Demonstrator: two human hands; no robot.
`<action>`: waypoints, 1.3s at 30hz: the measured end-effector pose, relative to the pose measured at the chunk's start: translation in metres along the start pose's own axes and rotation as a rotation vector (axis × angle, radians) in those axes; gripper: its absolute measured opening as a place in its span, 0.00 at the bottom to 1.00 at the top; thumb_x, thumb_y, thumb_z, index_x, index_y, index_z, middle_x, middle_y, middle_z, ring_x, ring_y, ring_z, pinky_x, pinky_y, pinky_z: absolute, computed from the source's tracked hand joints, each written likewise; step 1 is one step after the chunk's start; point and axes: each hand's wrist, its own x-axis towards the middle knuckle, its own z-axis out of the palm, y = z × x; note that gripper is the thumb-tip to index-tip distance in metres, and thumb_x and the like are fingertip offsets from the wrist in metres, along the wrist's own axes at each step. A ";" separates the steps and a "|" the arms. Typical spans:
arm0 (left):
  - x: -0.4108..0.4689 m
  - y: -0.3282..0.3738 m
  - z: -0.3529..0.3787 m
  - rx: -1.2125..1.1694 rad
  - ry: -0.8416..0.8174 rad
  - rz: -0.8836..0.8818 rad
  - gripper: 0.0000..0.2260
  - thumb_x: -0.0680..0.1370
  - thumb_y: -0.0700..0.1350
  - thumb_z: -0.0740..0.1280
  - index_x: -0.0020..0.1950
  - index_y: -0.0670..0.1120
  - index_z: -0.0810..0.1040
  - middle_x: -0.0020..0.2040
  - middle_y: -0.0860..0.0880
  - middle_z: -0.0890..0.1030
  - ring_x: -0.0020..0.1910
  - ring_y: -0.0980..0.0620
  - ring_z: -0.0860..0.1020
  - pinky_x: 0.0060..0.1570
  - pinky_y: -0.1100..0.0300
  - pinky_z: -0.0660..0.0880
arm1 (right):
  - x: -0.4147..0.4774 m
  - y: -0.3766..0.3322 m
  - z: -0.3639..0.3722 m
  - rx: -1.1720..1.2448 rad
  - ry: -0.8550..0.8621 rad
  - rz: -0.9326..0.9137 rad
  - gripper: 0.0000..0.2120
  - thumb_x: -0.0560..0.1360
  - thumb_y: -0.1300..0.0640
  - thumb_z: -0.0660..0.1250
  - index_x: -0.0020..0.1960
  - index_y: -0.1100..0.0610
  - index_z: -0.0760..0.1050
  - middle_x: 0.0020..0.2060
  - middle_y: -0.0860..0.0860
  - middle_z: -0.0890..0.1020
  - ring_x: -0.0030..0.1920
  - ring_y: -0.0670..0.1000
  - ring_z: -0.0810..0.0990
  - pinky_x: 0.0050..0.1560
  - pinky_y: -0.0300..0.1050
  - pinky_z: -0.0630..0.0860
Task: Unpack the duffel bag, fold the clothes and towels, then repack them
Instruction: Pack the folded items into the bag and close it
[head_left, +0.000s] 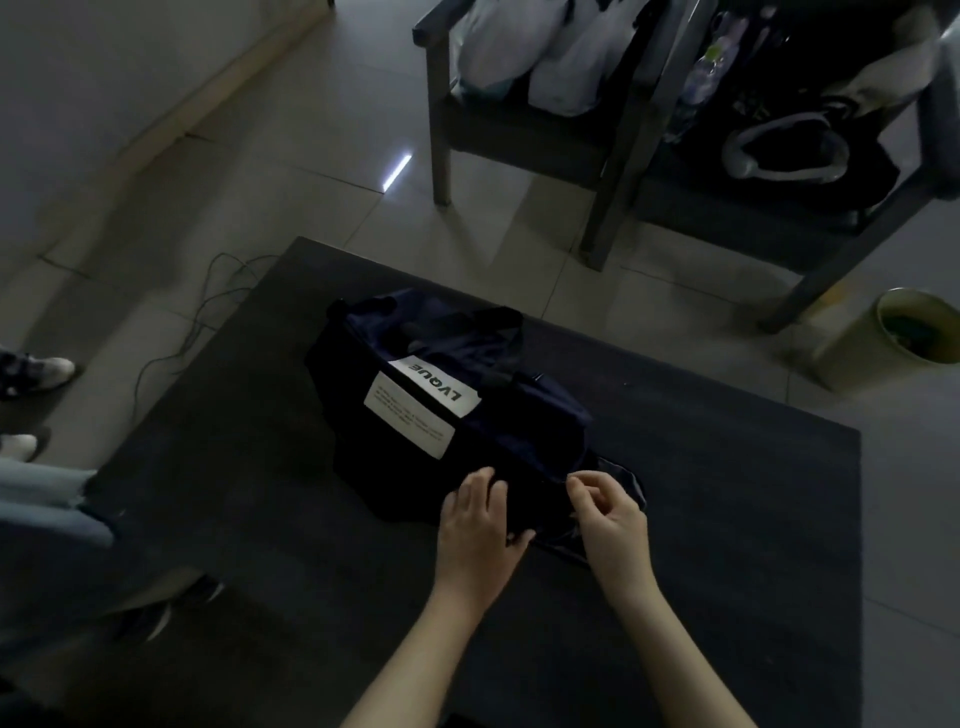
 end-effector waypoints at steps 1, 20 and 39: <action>0.001 0.003 0.005 0.005 -0.009 -0.038 0.30 0.58 0.56 0.80 0.52 0.45 0.73 0.53 0.44 0.78 0.51 0.46 0.80 0.47 0.51 0.79 | 0.002 0.007 -0.001 0.015 0.017 -0.005 0.06 0.78 0.55 0.63 0.47 0.52 0.79 0.38 0.50 0.82 0.39 0.47 0.81 0.41 0.43 0.77; -0.008 0.002 0.049 -0.314 0.304 -0.249 0.14 0.73 0.42 0.72 0.57 0.41 0.76 0.57 0.43 0.76 0.54 0.47 0.78 0.54 0.56 0.78 | 0.091 0.213 -0.011 -0.348 0.037 0.611 0.26 0.74 0.49 0.67 0.66 0.63 0.68 0.61 0.63 0.74 0.57 0.63 0.76 0.56 0.57 0.75; -0.046 0.010 0.031 -0.430 0.232 -0.133 0.05 0.76 0.43 0.68 0.50 0.44 0.80 0.46 0.49 0.79 0.45 0.51 0.78 0.44 0.57 0.76 | -0.015 0.115 0.007 0.370 -0.171 0.222 0.07 0.75 0.70 0.63 0.48 0.60 0.76 0.42 0.56 0.82 0.42 0.53 0.82 0.33 0.41 0.80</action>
